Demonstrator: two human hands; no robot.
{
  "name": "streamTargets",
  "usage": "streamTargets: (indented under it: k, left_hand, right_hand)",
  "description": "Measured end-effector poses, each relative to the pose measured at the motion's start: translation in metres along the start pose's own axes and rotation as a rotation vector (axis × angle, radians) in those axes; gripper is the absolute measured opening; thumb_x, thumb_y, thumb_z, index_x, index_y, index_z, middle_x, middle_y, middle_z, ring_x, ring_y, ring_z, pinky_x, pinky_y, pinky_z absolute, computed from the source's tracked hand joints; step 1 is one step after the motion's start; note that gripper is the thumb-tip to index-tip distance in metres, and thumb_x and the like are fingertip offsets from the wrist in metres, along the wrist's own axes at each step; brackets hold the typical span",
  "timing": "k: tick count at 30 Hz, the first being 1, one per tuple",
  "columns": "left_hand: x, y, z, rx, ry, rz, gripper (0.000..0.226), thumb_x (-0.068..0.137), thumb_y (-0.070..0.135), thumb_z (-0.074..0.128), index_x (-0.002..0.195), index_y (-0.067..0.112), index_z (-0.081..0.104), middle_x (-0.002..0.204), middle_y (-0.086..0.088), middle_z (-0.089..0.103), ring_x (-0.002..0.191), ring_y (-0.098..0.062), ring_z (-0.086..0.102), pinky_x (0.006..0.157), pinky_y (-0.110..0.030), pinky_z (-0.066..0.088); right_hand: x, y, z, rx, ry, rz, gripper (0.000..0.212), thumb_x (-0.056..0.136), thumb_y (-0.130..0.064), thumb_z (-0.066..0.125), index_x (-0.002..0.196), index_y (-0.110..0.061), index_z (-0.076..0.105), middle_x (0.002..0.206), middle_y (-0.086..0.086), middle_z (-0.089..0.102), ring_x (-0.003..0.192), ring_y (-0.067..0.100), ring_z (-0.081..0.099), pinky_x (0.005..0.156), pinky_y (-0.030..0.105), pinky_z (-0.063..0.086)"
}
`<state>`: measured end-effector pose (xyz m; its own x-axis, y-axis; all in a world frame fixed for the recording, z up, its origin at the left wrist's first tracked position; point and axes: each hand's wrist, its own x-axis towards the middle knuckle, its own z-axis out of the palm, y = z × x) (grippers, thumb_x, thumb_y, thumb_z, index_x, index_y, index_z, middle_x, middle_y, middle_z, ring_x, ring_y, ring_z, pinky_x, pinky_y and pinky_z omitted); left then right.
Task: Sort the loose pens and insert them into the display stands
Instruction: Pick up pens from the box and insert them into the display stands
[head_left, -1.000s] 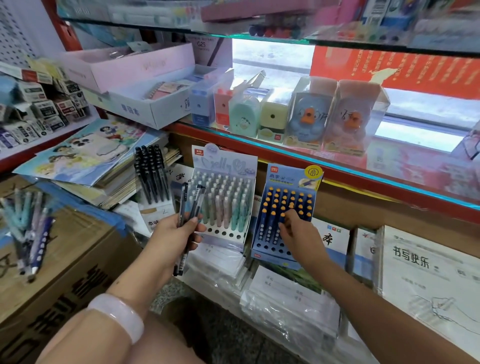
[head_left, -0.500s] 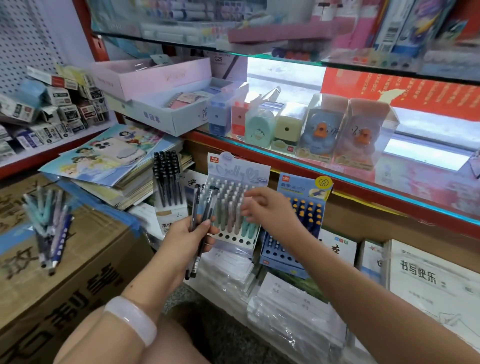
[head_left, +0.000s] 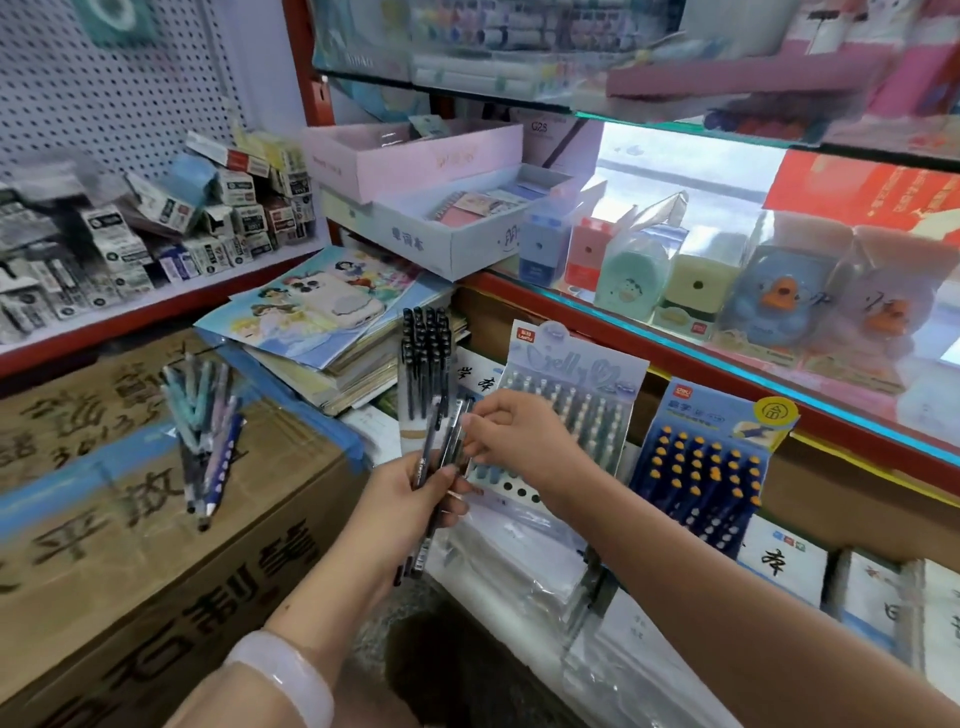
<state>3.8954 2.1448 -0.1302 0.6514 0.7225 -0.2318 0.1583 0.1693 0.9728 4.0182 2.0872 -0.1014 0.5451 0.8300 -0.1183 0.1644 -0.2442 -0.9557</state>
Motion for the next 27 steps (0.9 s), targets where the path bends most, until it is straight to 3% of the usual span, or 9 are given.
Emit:
streamTargets:
  k: [7, 12, 15, 19, 21, 24, 27]
  left_hand:
    - [0.016, -0.004, -0.035, -0.141, 0.217, -0.041, 0.017, 0.098, 0.014, 0.044, 0.097, 0.010, 0.061, 0.076, -0.009, 0.064, 0.071, -0.023, 0.063, 0.076, -0.045, 0.051]
    - [0.018, 0.000, -0.050, -0.214, 0.332, -0.047, 0.019, 0.099, 0.014, 0.039, 0.090, 0.013, 0.056, 0.067, -0.008, 0.057, 0.053, -0.018, 0.052, 0.044, -0.023, 0.046]
    - [0.022, 0.000, -0.051, -0.271, 0.332, -0.055, 0.016, 0.099, 0.015, 0.040, 0.094, 0.014, 0.056, 0.073, -0.009, 0.060, 0.054, -0.017, 0.053, 0.040, -0.019, 0.047]
    - [0.026, 0.009, -0.047, -0.482, 0.309, -0.004, 0.018, 0.098, 0.014, 0.039, 0.096, 0.015, 0.057, 0.086, -0.010, 0.065, 0.064, -0.016, 0.067, 0.057, -0.022, 0.057]
    - [0.029, 0.012, -0.046, -0.519, 0.370, 0.046, 0.019, 0.098, 0.011, 0.039, 0.097, 0.013, 0.058, 0.083, -0.010, 0.066, 0.059, -0.012, 0.068, 0.057, -0.019, 0.057]
    - [0.030, 0.012, -0.047, -0.363, 0.476, 0.115, 0.020, 0.098, 0.011, 0.041, 0.089, 0.019, 0.057, 0.079, -0.005, 0.061, 0.053, -0.010, 0.058, 0.049, -0.016, 0.049]
    - [0.030, 0.009, -0.042, -0.058, 0.402, 0.184, 0.018, 0.097, 0.014, 0.044, 0.092, 0.024, 0.058, 0.076, 0.000, 0.061, 0.054, -0.009, 0.048, 0.047, -0.016, 0.041]
  right_hand:
    - [0.033, -0.013, -0.003, 0.243, 0.126, -0.054, 0.004, 0.092, -0.010, 0.055, 0.091, -0.007, 0.057, 0.081, 0.008, 0.064, 0.072, 0.013, 0.062, 0.073, 0.022, 0.055]
    - [0.058, -0.022, -0.008, 0.233, 0.273, -0.164, 0.010, 0.091, -0.009, 0.056, 0.101, -0.007, 0.054, 0.091, 0.014, 0.067, 0.075, 0.017, 0.065, 0.075, 0.026, 0.057]
    - [0.062, -0.023, -0.002, 0.317, 0.266, -0.157, 0.012, 0.090, -0.005, 0.057, 0.098, -0.011, 0.051, 0.090, 0.015, 0.067, 0.076, 0.020, 0.067, 0.076, 0.028, 0.058]
    - [0.052, -0.010, 0.019, 0.462, 0.154, -0.006, 0.017, 0.087, 0.002, 0.057, 0.096, -0.009, 0.048, 0.090, 0.017, 0.065, 0.075, 0.020, 0.068, 0.067, 0.021, 0.058]
    - [0.044, 0.003, 0.024, 0.428, 0.076, 0.026, 0.017, 0.085, 0.004, 0.060, 0.091, -0.007, 0.049, 0.086, 0.015, 0.066, 0.072, 0.019, 0.069, 0.065, 0.020, 0.057]
    - [0.029, 0.019, 0.021, 0.129, -0.213, 0.018, 0.011, 0.085, 0.000, 0.061, 0.091, -0.007, 0.054, 0.083, 0.010, 0.068, 0.075, 0.015, 0.068, 0.072, 0.021, 0.057]
    - [0.026, 0.017, 0.018, -0.213, -0.373, -0.083, 0.008, 0.090, -0.012, 0.059, 0.096, -0.014, 0.063, 0.086, -0.005, 0.067, 0.076, -0.004, 0.063, 0.074, 0.011, 0.051]
